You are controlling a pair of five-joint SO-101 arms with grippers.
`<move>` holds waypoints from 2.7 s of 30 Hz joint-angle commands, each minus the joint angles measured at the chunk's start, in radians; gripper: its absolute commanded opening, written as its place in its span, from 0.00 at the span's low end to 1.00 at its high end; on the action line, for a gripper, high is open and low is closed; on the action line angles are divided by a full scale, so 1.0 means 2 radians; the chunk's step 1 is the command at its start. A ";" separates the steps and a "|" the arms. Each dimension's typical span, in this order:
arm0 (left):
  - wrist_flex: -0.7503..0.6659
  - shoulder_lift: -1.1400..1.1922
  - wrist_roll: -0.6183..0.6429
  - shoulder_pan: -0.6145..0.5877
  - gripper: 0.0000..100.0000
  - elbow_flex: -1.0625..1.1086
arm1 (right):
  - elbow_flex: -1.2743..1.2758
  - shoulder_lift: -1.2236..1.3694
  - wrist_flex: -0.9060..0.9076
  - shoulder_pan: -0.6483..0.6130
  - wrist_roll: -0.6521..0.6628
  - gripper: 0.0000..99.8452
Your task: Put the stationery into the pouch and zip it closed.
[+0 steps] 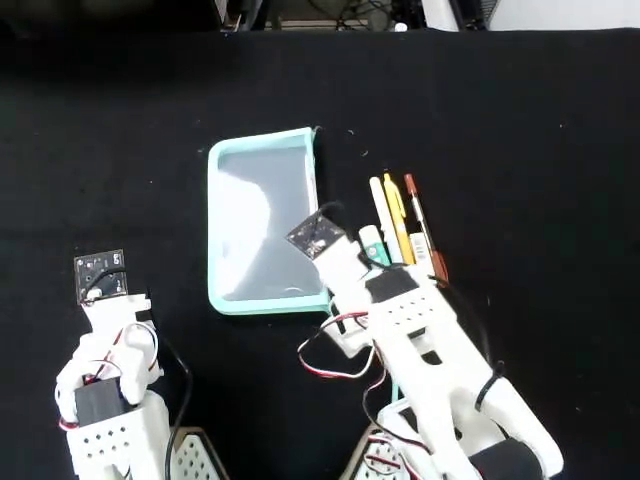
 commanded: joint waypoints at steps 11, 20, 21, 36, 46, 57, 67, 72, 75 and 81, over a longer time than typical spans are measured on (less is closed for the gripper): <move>0.003 -0.002 -0.004 0.006 0.03 0.008 | 0.052 -0.008 -0.097 -0.008 -0.001 0.19; 0.003 -0.002 -0.004 0.006 0.03 0.008 | 0.056 -0.007 -0.091 -0.008 0.000 0.19; 0.003 -0.002 -0.004 0.006 0.03 0.008 | 0.056 -0.007 -0.082 -0.008 0.007 0.19; 0.003 -0.002 -0.004 0.006 0.03 0.008 | 0.073 -0.008 -0.095 -0.007 0.041 0.19; 0.003 -0.002 -0.004 0.006 0.03 0.008 | 0.071 -0.012 -0.095 -0.007 0.021 0.19; 0.003 -0.002 -0.004 0.006 0.03 0.008 | 0.082 -0.012 -0.126 -0.007 0.016 0.11; 0.003 -0.002 -0.004 0.006 0.03 0.008 | 0.086 -0.018 -0.138 -0.007 -0.014 0.01; 0.003 -0.002 -0.004 0.006 0.03 0.008 | 0.126 -0.119 -0.136 -0.007 -0.014 0.01; 0.003 -0.002 -0.004 0.006 0.03 0.008 | 0.173 -0.221 -0.133 -0.007 -0.013 0.01; 0.003 -0.002 -0.004 0.006 0.03 0.008 | 0.257 -0.382 -0.130 0.034 -0.012 0.01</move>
